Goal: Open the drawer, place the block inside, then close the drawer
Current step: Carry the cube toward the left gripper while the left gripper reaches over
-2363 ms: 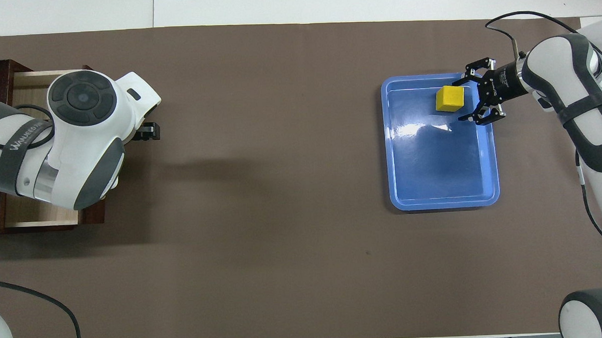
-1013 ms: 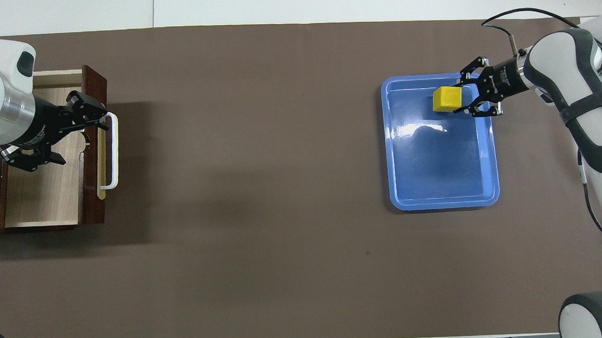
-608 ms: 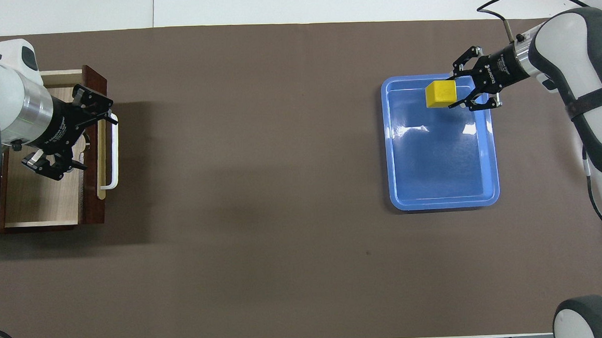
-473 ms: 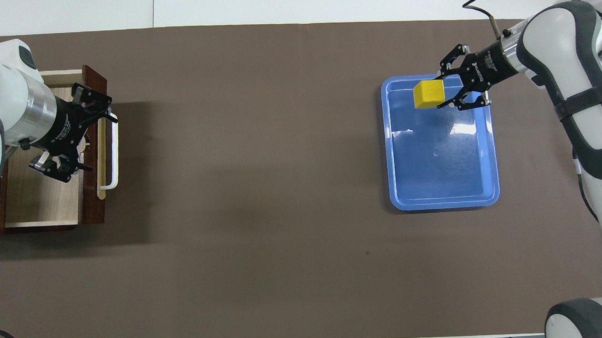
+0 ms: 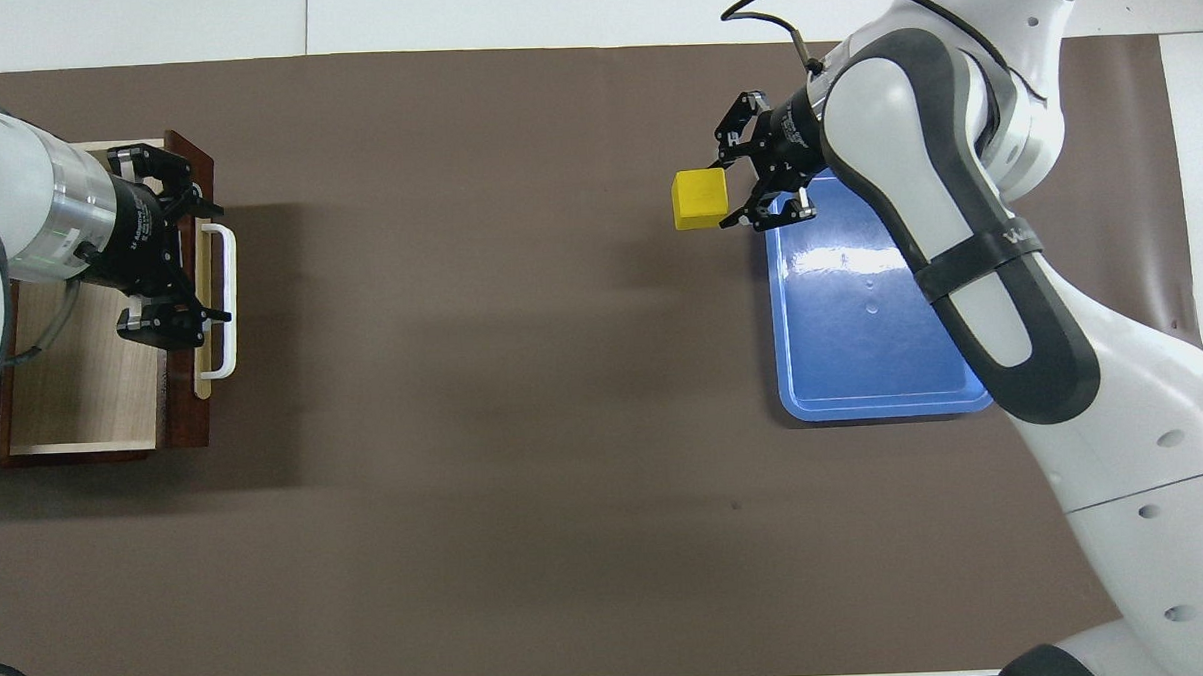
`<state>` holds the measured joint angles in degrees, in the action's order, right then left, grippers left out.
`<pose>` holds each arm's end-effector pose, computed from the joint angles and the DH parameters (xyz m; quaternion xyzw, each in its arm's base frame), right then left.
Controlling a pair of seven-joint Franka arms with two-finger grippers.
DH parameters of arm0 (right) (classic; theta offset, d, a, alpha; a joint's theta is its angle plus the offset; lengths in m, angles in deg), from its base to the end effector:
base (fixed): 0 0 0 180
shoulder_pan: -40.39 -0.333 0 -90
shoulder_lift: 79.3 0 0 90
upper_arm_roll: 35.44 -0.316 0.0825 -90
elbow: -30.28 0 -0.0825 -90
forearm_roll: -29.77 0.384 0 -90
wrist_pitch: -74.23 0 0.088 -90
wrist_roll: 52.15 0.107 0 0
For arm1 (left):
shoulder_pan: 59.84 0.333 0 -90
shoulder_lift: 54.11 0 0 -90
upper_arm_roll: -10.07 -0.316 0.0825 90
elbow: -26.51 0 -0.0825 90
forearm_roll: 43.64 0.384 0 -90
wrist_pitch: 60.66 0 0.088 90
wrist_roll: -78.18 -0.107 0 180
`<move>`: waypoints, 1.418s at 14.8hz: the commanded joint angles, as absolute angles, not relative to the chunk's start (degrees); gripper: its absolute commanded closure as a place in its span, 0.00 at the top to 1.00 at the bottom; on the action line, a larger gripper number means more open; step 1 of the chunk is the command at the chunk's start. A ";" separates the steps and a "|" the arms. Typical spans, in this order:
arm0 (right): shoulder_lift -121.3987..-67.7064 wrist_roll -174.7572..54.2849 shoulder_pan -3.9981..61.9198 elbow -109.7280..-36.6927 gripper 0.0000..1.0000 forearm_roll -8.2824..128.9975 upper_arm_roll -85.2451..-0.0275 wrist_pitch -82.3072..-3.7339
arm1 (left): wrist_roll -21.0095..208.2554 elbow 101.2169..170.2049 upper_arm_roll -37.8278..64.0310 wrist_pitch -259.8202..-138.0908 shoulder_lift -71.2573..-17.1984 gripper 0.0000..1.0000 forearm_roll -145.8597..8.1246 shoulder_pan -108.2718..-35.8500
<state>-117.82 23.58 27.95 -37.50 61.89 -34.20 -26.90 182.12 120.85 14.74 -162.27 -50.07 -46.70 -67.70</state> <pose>0.7107 0.1928 0.3981 -0.7795 0.5673 0.2119 0.1604 0.5756 -0.1312 0.5665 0.6943 0.7185 -0.0099 0.0394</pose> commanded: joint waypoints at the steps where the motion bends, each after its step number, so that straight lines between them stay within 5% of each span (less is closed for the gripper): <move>1: -117.97 27.73 26.59 -36.87 0.00 61.32 -34.38 -29.83 | 190.49 119.69 14.20 -163.24 -46.75 1.00 -47.51 -72.66; 7: -117.97 31.26 24.74 -36.78 0.00 61.76 -35.08 -30.72 | 197.62 106.86 13.68 -158.57 -35.49 1.00 -47.42 -78.82; 21: -118.41 40.48 15.96 -35.64 0.00 61.76 -37.99 -38.44 | 198.24 106.93 13.68 -158.66 -35.04 1.00 -47.25 -80.58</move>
